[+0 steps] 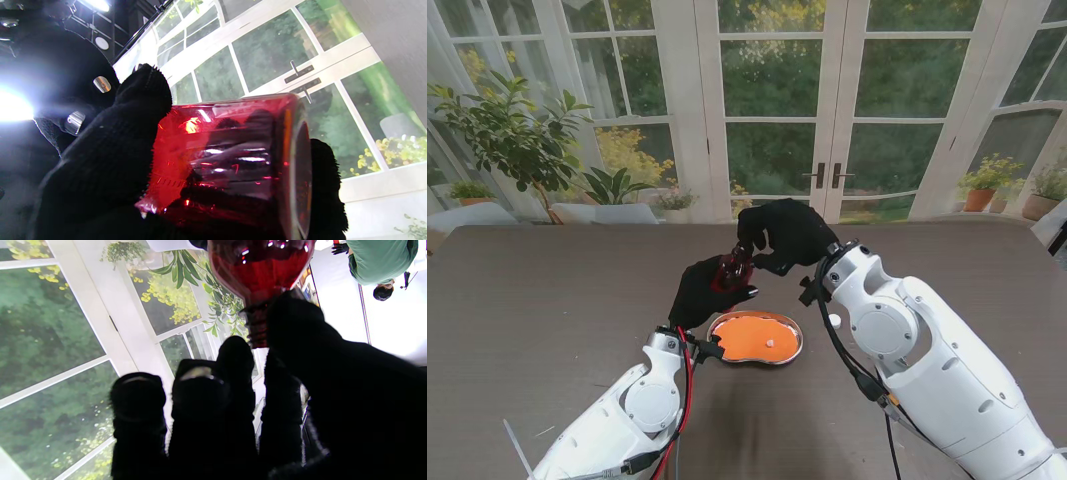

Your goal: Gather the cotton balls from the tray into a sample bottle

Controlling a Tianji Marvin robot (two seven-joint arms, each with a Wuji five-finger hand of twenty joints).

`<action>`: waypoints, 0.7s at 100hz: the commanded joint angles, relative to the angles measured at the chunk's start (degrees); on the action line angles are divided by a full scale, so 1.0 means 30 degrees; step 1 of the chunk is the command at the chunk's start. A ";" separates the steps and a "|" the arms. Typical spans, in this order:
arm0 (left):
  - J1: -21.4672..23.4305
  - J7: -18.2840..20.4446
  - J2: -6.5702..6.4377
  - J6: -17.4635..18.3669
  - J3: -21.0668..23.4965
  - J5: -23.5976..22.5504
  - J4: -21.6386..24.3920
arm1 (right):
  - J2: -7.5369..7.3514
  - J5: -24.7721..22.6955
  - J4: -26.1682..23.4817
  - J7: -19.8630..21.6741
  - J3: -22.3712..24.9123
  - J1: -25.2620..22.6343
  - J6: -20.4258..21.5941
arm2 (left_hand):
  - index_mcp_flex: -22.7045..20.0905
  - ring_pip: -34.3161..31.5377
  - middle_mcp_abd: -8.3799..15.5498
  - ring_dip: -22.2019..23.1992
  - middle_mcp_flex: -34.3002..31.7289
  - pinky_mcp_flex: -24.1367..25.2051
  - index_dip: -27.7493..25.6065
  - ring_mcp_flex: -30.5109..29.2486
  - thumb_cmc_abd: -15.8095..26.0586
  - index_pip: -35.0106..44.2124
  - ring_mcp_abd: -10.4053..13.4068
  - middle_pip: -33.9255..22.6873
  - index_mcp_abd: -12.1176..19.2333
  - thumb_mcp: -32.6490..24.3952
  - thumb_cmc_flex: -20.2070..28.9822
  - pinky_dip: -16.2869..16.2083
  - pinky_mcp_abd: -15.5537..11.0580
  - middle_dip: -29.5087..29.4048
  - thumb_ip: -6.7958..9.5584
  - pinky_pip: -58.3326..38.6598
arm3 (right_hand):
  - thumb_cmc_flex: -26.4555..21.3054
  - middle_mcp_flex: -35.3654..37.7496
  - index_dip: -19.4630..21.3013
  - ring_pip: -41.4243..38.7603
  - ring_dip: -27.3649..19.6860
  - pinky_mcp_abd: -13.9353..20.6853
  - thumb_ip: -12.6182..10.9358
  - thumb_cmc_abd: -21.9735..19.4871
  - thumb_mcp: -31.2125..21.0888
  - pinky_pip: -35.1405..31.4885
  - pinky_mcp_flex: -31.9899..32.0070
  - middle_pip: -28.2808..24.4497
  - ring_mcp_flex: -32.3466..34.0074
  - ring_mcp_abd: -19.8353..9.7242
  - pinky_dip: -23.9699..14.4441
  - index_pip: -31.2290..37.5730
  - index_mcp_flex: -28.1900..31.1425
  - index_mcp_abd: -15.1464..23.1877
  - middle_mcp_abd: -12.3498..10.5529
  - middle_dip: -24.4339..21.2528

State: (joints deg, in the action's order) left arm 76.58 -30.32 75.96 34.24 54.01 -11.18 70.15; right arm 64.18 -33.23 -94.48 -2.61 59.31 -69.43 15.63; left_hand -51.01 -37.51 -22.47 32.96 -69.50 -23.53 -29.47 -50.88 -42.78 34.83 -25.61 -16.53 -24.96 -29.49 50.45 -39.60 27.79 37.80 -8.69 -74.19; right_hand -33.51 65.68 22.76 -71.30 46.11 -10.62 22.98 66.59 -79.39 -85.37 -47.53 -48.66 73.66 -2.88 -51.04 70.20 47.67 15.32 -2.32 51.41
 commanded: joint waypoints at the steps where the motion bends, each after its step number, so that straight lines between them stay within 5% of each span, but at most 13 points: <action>1: 0.0008 0.0363 0.0073 -0.0098 0.0043 0.0083 0.0182 | 0.0140 -0.0016 0.0054 0.0429 -0.0069 -0.0050 0.0084 | -0.3339 -0.0342 0.3695 -0.0050 -0.1641 0.0190 -0.0253 -0.0403 0.4263 0.2426 0.1528 -0.0282 0.7287 -0.6161 0.3009 -0.0063 -0.1386 0.0048 -0.0282 -0.0821 | -0.0503 0.0483 -0.0910 -0.0593 0.0325 0.0208 0.0285 0.0925 -0.1732 0.0026 -0.0176 0.0109 0.0660 -0.0548 -0.0073 -0.0699 0.0497 0.0401 -0.0430 0.0062; 33: 0.0011 0.0479 0.0030 -0.0135 0.0042 0.0087 0.0226 | 0.0173 -0.0188 0.0148 0.0211 -0.0179 0.0008 0.0173 | -0.3325 -0.0342 0.3667 -0.0050 -0.1647 0.0200 -0.0245 -0.0415 0.4255 0.2415 0.1497 -0.0292 0.7261 -0.6135 0.3028 -0.0067 -0.1373 0.0038 -0.0277 -0.0815 | 0.0733 0.0750 -0.4318 -0.0605 0.0268 0.0108 0.0303 -0.0620 -0.1362 0.0025 -0.0051 0.0280 0.0641 -0.0229 -0.0109 -0.6102 0.1612 -0.2065 -0.0263 0.0397; 41: 0.0016 0.0505 0.0022 -0.0143 0.0041 0.0088 0.0231 | 0.0167 -0.0219 0.0157 0.0201 -0.0171 0.0001 0.0218 | -0.3343 -0.0341 0.3689 -0.0052 -0.1646 0.0201 -0.0249 -0.0415 0.4259 0.2425 0.1488 -0.0291 0.7252 -0.6144 0.3019 -0.0069 -0.1370 0.0034 -0.0276 -0.0814 | 0.1591 0.0764 -0.3952 -0.0597 0.0252 0.0085 0.0432 -0.0917 -0.0983 0.0010 0.0037 0.0333 0.0637 -0.0188 -0.0213 -0.8237 0.1771 -0.2715 -0.0252 0.0413; 55: 0.0032 0.0526 0.0017 -0.0173 0.0042 0.0117 0.0257 | 0.0169 -0.0207 0.0151 0.0160 -0.0114 -0.0116 0.0269 | -0.3327 -0.0338 0.3708 -0.0051 -0.1647 0.0225 -0.0246 -0.0396 0.4266 0.2419 0.1498 -0.0299 0.7228 -0.6129 0.3026 -0.0068 -0.1359 0.0038 -0.0282 -0.0799 | 0.2932 0.0712 -0.4001 -0.0490 0.0203 0.0041 0.0233 -0.2034 -0.0633 -0.0031 0.0094 0.0429 0.0626 -0.0051 -0.0245 -0.8697 0.1876 -0.2925 -0.0152 0.0285; 62: 0.0035 0.0514 0.0016 -0.0205 0.0041 0.0104 0.0261 | 0.0247 -0.0119 0.0170 -0.0143 -0.0107 -0.0223 0.0188 | -0.3324 -0.0334 0.3678 -0.0052 -0.1649 0.0203 -0.0247 -0.0390 0.4264 0.2416 0.1475 -0.0300 0.7213 -0.6130 0.3026 -0.0072 -0.1359 0.0036 -0.0279 -0.0807 | 0.4259 0.0677 -0.3792 -0.0480 0.0200 -0.0028 -0.0851 -0.3725 0.0097 -0.0097 0.0118 0.0488 0.0624 0.0061 -0.0279 -0.8397 0.2078 -0.2777 -0.0054 -0.0023; 70: 0.0034 0.0544 0.0017 -0.0227 0.0025 0.0148 0.0263 | 0.0329 0.0329 0.0131 -0.0246 -0.0132 -0.0342 -0.0088 | -0.3327 -0.0335 0.3652 -0.0051 -0.1623 0.0208 -0.0246 -0.0389 0.4285 0.2413 0.1473 -0.0287 0.7236 -0.6126 0.3028 -0.0073 -0.1369 0.0029 -0.0278 -0.0807 | 0.5056 0.0664 -0.4644 -0.0413 0.0150 -0.0211 -0.0291 -0.5120 0.1297 -0.0169 0.0282 0.0421 0.0610 0.0342 -0.0379 -0.6509 0.2682 -0.2293 0.0159 -0.0944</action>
State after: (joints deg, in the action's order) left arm 76.63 -29.94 75.80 33.73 54.17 -10.90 70.38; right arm 64.60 -33.34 -93.97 -4.00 59.10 -69.77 16.02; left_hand -51.01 -37.51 -22.47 32.95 -69.59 -23.53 -29.47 -50.88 -42.78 34.86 -25.61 -16.53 -24.96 -29.49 50.43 -39.60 27.79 37.74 -8.69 -74.20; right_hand -20.46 66.29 11.34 -71.44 46.13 -10.62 22.65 53.33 -76.69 -85.29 -47.37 -47.35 73.66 -2.25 -51.04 48.87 54.53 8.88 -2.24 50.08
